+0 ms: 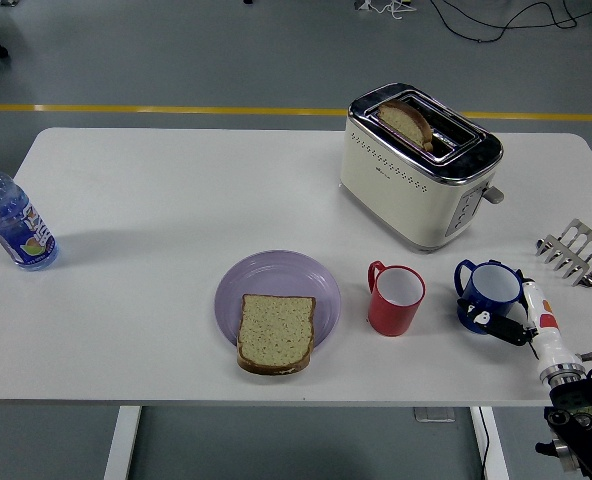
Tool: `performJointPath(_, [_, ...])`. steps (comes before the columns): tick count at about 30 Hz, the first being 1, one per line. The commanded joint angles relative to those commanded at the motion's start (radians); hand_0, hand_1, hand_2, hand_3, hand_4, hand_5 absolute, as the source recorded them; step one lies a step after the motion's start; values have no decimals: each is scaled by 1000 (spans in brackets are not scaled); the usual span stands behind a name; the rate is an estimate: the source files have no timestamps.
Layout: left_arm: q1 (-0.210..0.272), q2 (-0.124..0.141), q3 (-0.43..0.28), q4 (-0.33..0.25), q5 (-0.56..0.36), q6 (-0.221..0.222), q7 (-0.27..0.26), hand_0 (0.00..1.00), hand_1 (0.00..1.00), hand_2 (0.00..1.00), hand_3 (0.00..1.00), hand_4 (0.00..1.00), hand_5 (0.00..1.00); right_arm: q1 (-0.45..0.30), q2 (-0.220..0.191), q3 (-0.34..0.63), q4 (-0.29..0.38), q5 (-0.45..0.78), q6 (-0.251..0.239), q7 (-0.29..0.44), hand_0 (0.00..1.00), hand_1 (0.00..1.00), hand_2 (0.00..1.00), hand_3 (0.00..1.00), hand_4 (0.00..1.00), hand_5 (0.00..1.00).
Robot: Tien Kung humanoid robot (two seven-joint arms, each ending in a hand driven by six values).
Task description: Pick up the cup,pour liquid into bread,place the cup on the desk
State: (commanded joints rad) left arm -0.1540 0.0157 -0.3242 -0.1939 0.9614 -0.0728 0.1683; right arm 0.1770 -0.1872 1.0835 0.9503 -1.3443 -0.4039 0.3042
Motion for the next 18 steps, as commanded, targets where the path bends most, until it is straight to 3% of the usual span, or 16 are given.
performJointPath(1, [0, 0, 0, 0, -1, 0, 0, 669, 735, 738, 630, 397, 998, -1, 0, 1, 2, 2, 0, 1, 836, 736, 836, 948, 901, 26])
performJointPath(6, [0, 0, 1, 0, 0, 0, 0, 669, 735, 738, 630, 397, 998, -5, -1, 5, 7, 8, 0, 5, 836, 736, 836, 948, 901, 26])
performJointPath(7, [0, 0, 0, 0, 0, 0, 0, 668, 735, 738, 629, 396, 998, -6, -1, 7, 8, 10, -1, 7, 842, 744, 857, 998, 904, 25])
performJointPath(18, [0, 0, 0, 0, 0, 0, 0, 668, 735, 737, 629, 396, 998, -9, 2, 25, 5, 6, -3, 8, 851, 755, 883, 998, 909, 23])
